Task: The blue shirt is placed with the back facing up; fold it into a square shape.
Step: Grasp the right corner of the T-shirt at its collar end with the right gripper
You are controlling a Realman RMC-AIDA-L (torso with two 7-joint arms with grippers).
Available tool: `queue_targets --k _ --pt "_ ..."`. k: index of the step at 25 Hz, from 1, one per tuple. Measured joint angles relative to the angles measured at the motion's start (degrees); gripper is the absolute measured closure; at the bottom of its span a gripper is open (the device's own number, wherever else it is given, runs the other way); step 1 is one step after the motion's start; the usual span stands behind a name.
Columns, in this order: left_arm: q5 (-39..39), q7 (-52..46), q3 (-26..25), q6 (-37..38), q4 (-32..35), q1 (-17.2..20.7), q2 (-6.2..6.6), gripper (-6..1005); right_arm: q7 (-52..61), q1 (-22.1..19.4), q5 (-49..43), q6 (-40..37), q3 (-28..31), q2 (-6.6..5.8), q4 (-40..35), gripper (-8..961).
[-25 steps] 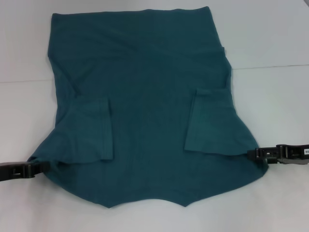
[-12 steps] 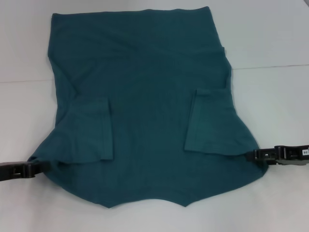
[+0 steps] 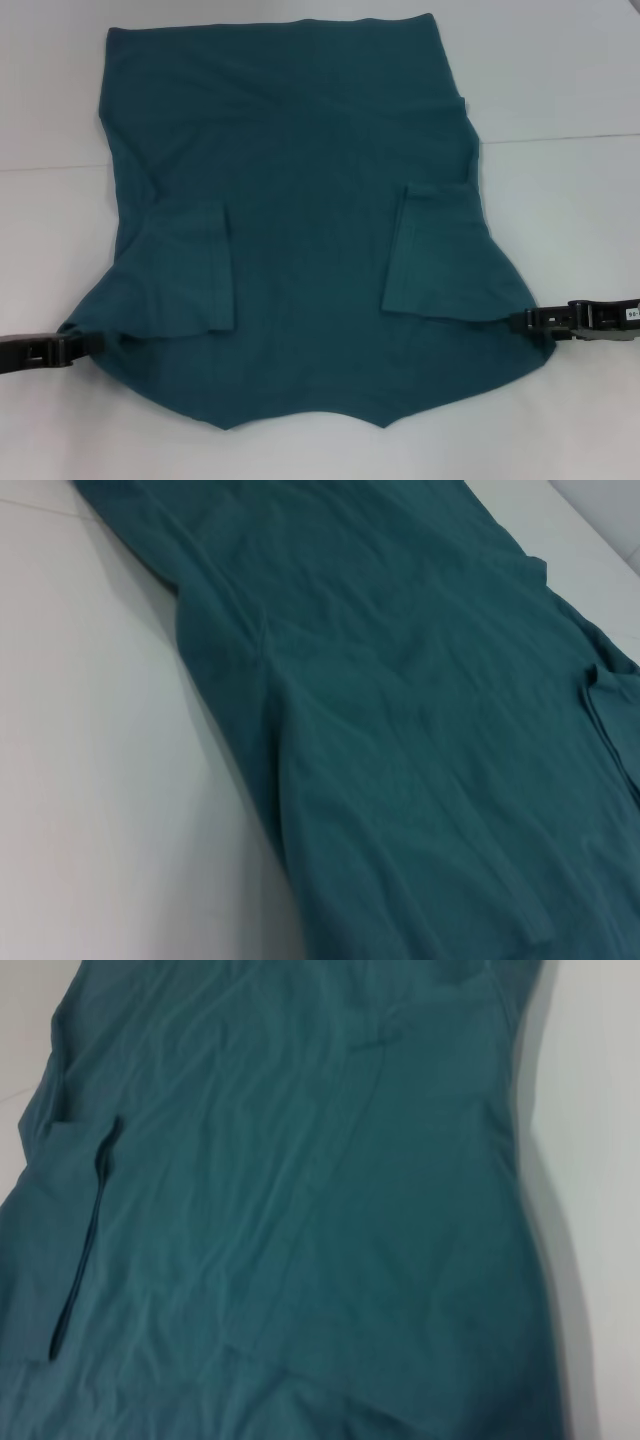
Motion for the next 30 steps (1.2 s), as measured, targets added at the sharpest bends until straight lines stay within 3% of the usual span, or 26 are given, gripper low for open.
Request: queue_targets --k 14,30 --pt "0.0 0.0 0.0 0.1 0.1 0.0 0.03 923 0.0 0.3 0.0 0.0 -0.7 0.31 0.0 41" --pt "-0.6 0.0 0.0 -0.1 0.0 0.1 0.13 916 -0.7 3.5 0.4 -1.4 -2.3 2.34 0.1 42"
